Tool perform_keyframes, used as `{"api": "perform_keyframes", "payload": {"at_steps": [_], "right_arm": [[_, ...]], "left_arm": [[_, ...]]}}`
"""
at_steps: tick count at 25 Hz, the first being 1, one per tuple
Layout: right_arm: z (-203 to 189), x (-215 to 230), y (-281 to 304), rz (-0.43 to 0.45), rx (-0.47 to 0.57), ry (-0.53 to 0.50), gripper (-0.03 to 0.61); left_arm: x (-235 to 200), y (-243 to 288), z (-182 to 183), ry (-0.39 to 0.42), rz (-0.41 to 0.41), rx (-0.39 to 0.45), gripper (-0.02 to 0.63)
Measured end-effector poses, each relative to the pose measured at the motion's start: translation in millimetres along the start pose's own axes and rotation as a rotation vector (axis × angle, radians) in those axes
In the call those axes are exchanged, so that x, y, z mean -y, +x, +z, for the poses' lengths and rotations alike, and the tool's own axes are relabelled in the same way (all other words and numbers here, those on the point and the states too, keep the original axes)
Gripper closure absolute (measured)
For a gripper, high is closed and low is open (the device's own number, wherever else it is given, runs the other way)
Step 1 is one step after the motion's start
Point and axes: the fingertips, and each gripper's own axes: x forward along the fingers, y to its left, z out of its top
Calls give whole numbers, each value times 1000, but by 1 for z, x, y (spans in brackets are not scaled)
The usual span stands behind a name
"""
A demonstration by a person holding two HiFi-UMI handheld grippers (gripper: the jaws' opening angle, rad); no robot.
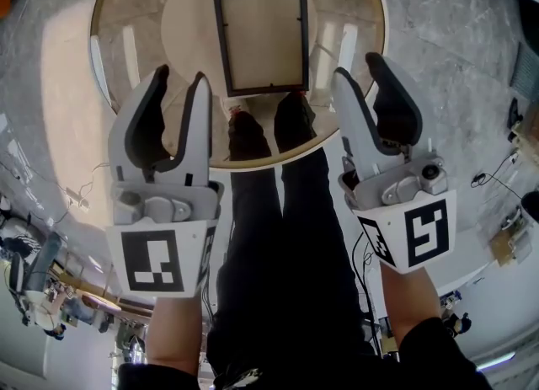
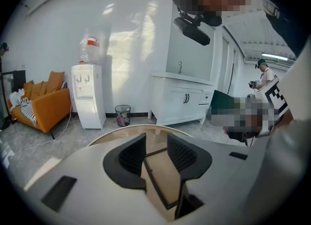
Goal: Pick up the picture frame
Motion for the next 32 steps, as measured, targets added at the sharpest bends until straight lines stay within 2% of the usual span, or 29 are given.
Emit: {"api": "perform_keyframes", "payload": {"at_steps": [3, 6, 9, 23, 32], "right_arm": [[-11, 6, 5, -12, -18, 8, 460], [-27, 8, 15, -15, -30, 20, 460], [-48, 10, 26, -14, -51, 32, 460], [-120, 18, 65, -18, -149, 100, 457], [-153, 24, 84, -54, -249, 133, 459]], "left_arm": [[0, 12, -11, 5, -11, 5, 468], [-6, 23, -34, -10, -6, -45, 468], [-15, 34, -49, 14, -7, -33, 467], [-23, 82, -110, -40, -25, -133, 468], [-27, 103, -147, -67, -28, -209, 468]]}}
